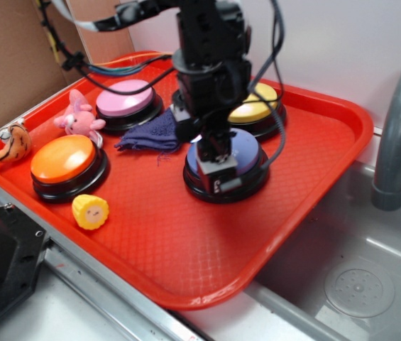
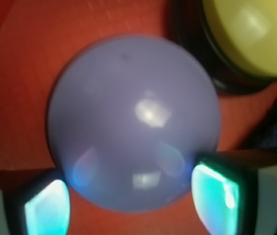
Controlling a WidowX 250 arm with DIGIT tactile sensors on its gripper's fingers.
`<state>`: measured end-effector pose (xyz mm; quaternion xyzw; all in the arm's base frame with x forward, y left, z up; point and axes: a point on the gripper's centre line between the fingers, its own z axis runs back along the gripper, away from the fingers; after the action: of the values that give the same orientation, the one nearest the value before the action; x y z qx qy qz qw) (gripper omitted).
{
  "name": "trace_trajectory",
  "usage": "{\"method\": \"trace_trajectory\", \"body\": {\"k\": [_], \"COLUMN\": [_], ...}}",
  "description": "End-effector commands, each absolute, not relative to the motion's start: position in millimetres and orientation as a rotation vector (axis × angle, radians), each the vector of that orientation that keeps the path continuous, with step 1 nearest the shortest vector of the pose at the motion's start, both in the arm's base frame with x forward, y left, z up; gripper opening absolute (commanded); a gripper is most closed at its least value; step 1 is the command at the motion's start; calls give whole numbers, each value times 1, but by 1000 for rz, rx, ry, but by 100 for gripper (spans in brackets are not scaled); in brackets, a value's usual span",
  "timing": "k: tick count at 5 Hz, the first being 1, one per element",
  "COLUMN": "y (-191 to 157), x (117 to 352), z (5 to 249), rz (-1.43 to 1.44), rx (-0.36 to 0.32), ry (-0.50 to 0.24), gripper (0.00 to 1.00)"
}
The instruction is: Push the purple button.
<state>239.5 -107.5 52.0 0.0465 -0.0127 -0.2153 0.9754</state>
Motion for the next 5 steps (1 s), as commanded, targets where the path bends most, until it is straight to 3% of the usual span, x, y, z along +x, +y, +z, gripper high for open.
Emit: {"method": "trace_trajectory", "body": {"k": [1, 3, 5], "y": [-111, -98, -95], "x": [236, 247, 234], "z": [99, 67, 95], "rz": [-449, -410, -393], "rx": [39, 47, 24], "ry": [-102, -45, -64], "gripper": [100, 100, 100]}}
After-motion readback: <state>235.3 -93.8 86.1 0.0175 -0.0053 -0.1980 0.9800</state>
